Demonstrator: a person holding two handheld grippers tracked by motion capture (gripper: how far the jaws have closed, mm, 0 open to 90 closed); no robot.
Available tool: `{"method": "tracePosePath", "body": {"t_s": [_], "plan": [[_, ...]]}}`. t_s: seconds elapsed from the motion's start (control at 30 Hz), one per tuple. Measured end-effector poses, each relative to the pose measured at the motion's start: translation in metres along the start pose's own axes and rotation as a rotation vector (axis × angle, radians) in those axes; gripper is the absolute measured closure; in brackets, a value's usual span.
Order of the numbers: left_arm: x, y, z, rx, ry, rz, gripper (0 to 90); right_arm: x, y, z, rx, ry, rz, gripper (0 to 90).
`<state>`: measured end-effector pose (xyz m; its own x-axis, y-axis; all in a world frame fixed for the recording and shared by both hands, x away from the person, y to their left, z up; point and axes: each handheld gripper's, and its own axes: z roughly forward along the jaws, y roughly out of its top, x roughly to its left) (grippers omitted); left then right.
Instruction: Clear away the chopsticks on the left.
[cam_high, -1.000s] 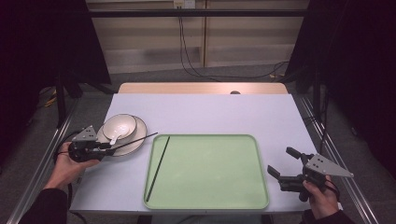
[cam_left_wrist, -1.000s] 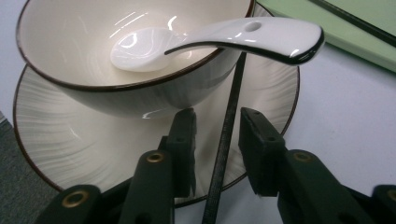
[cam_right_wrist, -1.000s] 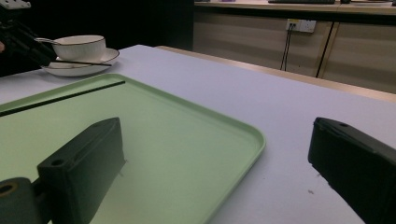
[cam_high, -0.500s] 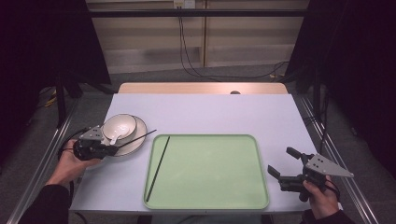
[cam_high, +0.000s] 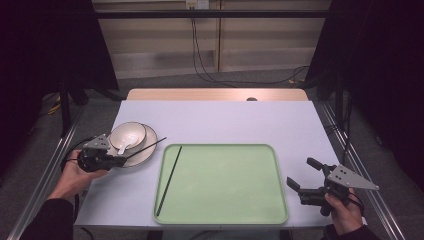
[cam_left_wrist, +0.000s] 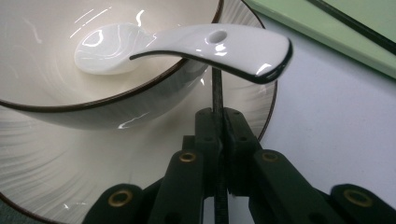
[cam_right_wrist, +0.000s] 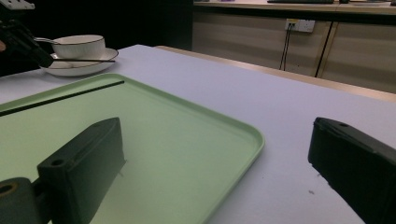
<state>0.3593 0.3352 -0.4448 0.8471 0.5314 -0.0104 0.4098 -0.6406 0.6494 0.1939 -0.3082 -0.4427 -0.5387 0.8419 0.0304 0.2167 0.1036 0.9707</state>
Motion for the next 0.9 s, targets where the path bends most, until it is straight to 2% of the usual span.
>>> {"method": "tracePosePath", "body": {"t_s": [0.2,0.23,0.4,0.43,0.63,0.9], "plan": [[-0.003,-0.003,-0.008,-0.03,-0.013,-0.016,85.8,0.0,0.0,0.0,0.0,0.001,-0.001,3.1],[-0.004,-0.004,-0.009,-0.035,-0.006,-0.029,85.8,0.0,0.0,0.0,0.0,0.001,-0.001,3.0],[-0.009,-0.005,-0.014,-0.045,-0.011,-0.036,85.8,0.0,0.0,0.0,-0.002,0.003,0.0,3.0],[-0.01,-0.004,-0.016,-0.038,-0.001,-0.039,85.8,0.0,0.0,0.0,-0.002,0.003,-0.001,3.0],[-0.018,-0.002,-0.021,-0.095,-0.024,-0.087,85.8,0.0,0.0,0.0,-0.001,0.001,0.0,3.0],[-0.034,0.001,-0.029,-0.135,-0.031,-0.129,85.8,0.0,0.0,-0.001,0.004,0.009,0.003,3.0]]}}
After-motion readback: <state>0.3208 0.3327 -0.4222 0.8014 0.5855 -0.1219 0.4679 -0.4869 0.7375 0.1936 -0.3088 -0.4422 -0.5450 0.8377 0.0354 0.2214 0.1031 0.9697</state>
